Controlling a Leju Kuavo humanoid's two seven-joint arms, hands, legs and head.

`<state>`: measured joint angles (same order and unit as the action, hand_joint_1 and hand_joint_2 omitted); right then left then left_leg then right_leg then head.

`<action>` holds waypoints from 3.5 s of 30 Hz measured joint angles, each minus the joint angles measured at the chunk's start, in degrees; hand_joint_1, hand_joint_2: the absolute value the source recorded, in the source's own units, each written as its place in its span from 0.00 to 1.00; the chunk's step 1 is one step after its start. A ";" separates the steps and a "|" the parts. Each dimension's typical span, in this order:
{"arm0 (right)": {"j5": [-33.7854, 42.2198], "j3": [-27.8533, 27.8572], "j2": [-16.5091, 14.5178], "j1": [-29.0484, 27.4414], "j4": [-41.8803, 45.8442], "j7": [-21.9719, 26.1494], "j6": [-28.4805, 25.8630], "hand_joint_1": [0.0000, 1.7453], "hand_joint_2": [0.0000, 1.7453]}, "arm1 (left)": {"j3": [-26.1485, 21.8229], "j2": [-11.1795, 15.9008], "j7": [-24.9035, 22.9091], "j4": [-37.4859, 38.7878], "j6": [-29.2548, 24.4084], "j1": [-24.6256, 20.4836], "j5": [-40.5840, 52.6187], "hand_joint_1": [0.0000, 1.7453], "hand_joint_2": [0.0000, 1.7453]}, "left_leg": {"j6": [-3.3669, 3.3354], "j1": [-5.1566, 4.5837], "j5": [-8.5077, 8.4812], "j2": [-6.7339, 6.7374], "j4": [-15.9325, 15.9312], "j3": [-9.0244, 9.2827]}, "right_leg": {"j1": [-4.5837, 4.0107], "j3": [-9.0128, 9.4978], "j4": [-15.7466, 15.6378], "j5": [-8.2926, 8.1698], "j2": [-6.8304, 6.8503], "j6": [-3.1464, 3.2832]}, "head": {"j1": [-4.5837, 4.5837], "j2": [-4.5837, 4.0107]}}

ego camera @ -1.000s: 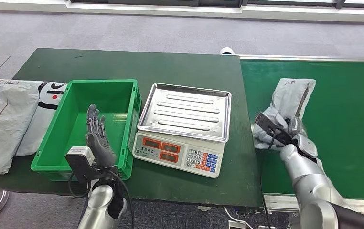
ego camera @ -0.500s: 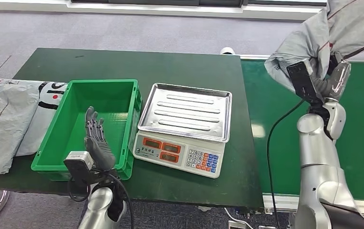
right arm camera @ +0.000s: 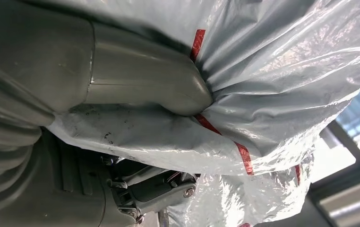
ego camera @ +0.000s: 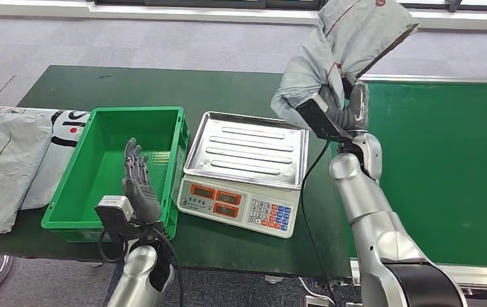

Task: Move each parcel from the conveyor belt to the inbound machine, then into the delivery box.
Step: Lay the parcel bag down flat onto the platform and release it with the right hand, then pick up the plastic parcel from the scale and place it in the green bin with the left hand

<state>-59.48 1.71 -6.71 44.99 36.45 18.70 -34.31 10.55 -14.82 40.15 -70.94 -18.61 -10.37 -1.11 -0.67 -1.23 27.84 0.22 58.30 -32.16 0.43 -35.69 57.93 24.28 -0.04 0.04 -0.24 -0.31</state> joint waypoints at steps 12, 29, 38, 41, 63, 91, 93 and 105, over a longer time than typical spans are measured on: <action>-2.94 -5.98 -7.70 -0.96 -9.17 -0.42 9.40 1.00 1.00 | 0.85 -0.25 0.02 2.36 2.24 -1.94 0.30 0.00 0.00 | 0.05 0.02 0.05 0.10 0.00 -0.07 | -0.02 -0.13 -0.01 0.01 -0.11 0.01 | 0.00 0.01; 0.04 -7.97 -12.47 -1.07 -13.74 -2.27 15.00 0.00 1.00 | 2.39 -0.75 0.03 6.14 3.81 -4.35 -0.04 0.00 0.00 | 0.06 0.04 0.05 0.08 0.01 -0.13 | -0.04 -0.16 -0.01 0.02 -0.09 0.04 | -0.02 -0.01; 0.49 -8.80 -10.78 -1.96 -14.86 -3.15 12.07 0.00 0.00 | 2.50 -0.85 0.04 7.66 2.42 -4.72 -0.14 0.00 0.00 | 0.06 0.05 0.05 0.09 0.01 -0.13 | -0.04 -0.17 -0.01 0.02 -0.10 0.04 | -0.02 0.00; 2.57 -8.79 -9.15 -3.27 -14.81 -0.92 11.43 0.00 0.00 | 2.47 -0.84 0.06 7.44 -0.71 -4.64 -0.29 0.00 0.00 | 0.06 0.04 0.05 0.06 0.01 -0.13 | -0.04 -0.15 -0.01 0.02 -0.08 0.04 | -0.01 0.00; 19.46 -15.08 0.59 -30.31 43.07 8.86 5.16 0.00 1.00 | 5.47 1.46 -15.44 26.21 -8.37 -28.48 31.76 0.00 1.00 | 0.04 0.02 -0.11 -0.14 0.07 -0.32 | -0.02 -0.26 -0.03 -0.15 0.18 0.01 | -0.02 -0.01; 22.85 -26.19 5.84 -31.59 67.55 11.31 3.81 0.00 1.00 | 20.84 1.43 -45.13 54.56 25.31 -47.61 54.56 0.00 1.00 | 0.04 0.02 -0.15 0.04 0.05 -0.29 | -0.01 -0.23 -0.01 -0.23 -0.02 0.01 | -0.02 -0.01; 22.85 -26.41 5.84 -31.56 67.88 11.31 3.86 0.00 1.00 | 21.20 1.44 -45.15 54.80 25.46 -47.67 54.59 0.00 1.00 | 0.04 0.01 -0.16 0.04 0.05 -0.28 | -0.01 -0.22 -0.01 -0.23 -0.02 0.00 | -0.02 -0.02; 21.69 -27.79 4.34 -28.52 68.03 10.69 5.69 0.00 1.00 | 21.54 2.73 -50.51 55.90 29.98 -48.54 55.74 0.70 1.00 | 0.08 0.06 -0.17 0.07 0.04 -0.15 | -0.02 -0.12 0.00 -0.23 -0.03 0.01 | -0.02 -0.01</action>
<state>-37.78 -26.07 -2.37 16.48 104.48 29.39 -28.62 32.09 -12.09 -10.35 -15.03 11.37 -58.91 54.63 -0.59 -1.18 27.66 0.29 58.33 -32.31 0.41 -35.81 57.93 24.05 -0.07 0.06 -0.26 -0.32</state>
